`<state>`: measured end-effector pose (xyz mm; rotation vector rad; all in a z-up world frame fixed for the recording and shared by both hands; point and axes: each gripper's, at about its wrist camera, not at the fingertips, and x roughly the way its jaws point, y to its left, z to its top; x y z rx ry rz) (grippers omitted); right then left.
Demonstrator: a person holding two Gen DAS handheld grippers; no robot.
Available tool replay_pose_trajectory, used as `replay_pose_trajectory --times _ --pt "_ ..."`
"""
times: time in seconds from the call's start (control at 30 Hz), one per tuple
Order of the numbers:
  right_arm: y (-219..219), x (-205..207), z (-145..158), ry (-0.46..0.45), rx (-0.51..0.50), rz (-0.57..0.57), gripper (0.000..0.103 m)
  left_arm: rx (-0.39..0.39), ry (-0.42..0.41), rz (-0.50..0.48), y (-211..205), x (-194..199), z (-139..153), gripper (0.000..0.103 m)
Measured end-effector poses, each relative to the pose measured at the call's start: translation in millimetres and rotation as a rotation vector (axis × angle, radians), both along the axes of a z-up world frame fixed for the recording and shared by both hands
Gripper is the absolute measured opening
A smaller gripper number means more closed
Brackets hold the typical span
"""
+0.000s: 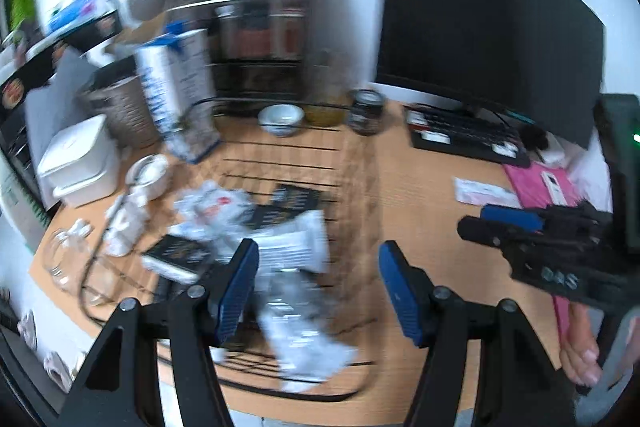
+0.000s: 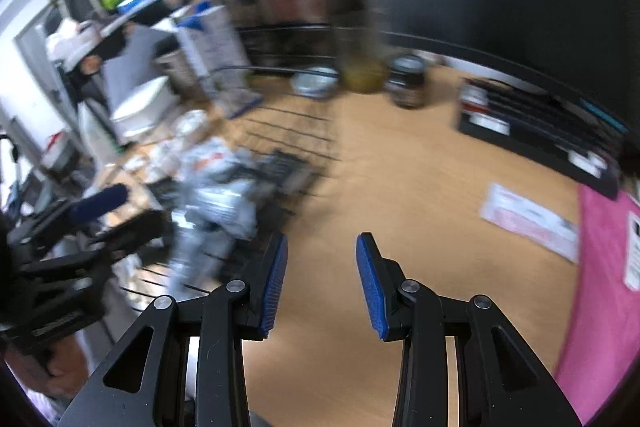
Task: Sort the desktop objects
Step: 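Move both grippers back over the white-and-pink wrapper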
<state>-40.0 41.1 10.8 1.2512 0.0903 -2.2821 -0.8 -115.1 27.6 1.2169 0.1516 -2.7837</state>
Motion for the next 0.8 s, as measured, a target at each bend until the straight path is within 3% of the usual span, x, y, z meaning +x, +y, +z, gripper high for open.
replay_pose_trajectory --times 0.13,0.4,0.63,0.8 --pt "55.8 -18.1 -18.7 -0.033 0.012 -0.091 0.037 -0.048 -0.020 -0.085 50.7 -15.4 -3.7 0.068" --pt "155.8 -62.5 -56.3 -0.079 0.027 -0.298 0.037 -0.020 -0.117 -0.228 134.5 -81.6 -40.7 0.070" --pt "171.4 -109.1 -87.8 -0.122 0.090 -0.318 0.037 0.004 -0.215 -0.224 140.3 -131.9 -79.2 0.070" --pt "158.3 -133.0 -88.8 -0.111 0.114 -0.308 0.037 -0.006 -0.236 -0.244 138.3 -146.4 -88.4 0.070"
